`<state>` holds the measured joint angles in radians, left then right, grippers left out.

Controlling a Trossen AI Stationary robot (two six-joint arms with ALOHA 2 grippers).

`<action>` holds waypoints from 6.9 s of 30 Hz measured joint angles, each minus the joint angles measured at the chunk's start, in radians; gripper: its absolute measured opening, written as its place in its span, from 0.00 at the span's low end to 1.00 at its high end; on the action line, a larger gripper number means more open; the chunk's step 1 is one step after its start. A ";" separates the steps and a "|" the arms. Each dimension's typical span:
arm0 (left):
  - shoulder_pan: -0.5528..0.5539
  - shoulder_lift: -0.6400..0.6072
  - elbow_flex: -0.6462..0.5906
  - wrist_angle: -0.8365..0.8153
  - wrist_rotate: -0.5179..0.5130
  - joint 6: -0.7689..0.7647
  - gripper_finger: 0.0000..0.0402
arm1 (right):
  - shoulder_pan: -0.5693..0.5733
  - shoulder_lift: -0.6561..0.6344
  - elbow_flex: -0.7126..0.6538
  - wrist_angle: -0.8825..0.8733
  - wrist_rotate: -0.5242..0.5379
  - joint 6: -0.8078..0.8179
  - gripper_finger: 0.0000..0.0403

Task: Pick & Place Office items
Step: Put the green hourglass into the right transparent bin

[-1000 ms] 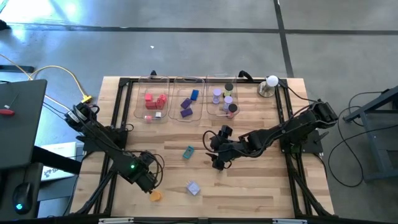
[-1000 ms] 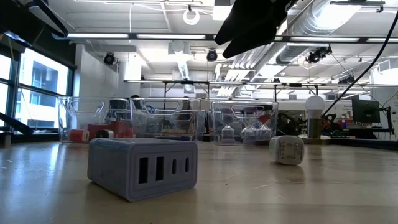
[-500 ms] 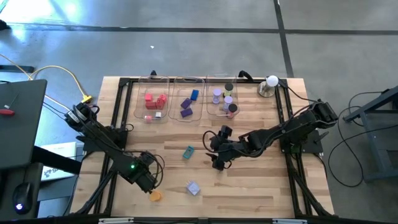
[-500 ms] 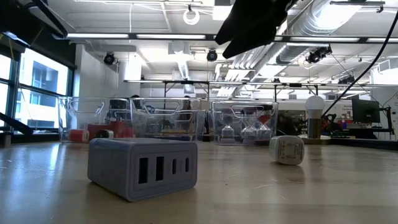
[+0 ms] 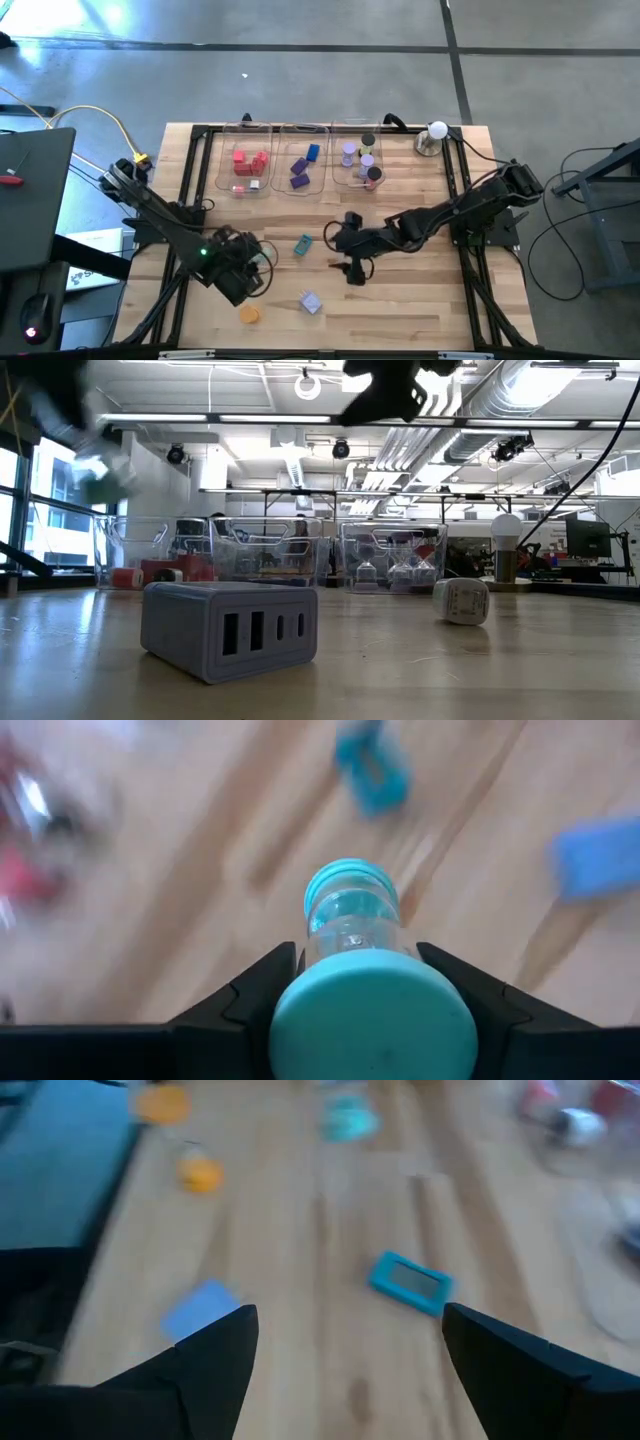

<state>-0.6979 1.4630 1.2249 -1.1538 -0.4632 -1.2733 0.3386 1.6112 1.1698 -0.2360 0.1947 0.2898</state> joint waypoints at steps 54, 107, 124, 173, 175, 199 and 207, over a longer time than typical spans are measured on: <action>-0.081 -0.046 0.089 0.981 -0.618 1.132 0.45 | 0.080 0.067 0.000 0.890 0.029 -0.954 0.76; -0.112 -0.045 0.089 1.034 -0.607 1.180 0.45 | 0.078 0.110 0.000 1.002 -0.029 -1.030 0.76; -0.112 -0.045 0.089 1.034 -0.605 1.180 0.45 | 0.078 0.110 0.000 1.003 0.016 -1.020 0.52; -0.119 -0.046 0.089 1.031 -0.526 1.150 0.53 | 0.034 0.109 0.000 0.293 1.228 -0.696 0.43; -0.126 -0.046 0.089 1.028 -0.526 1.145 0.53 | 0.015 0.109 0.000 0.282 1.209 -0.657 0.43; -0.165 -0.046 0.089 0.932 -0.630 1.106 0.53 | -0.232 -0.024 0.057 -0.376 0.439 -0.013 0.44; -0.154 -0.047 0.089 0.912 -0.673 1.089 0.53 | -0.319 -0.023 0.228 -0.564 0.301 -0.029 0.45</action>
<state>-0.8520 1.4162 1.3136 -0.2422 -1.1366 -0.1841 0.0197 1.5877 1.3975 -0.8003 0.4960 0.2607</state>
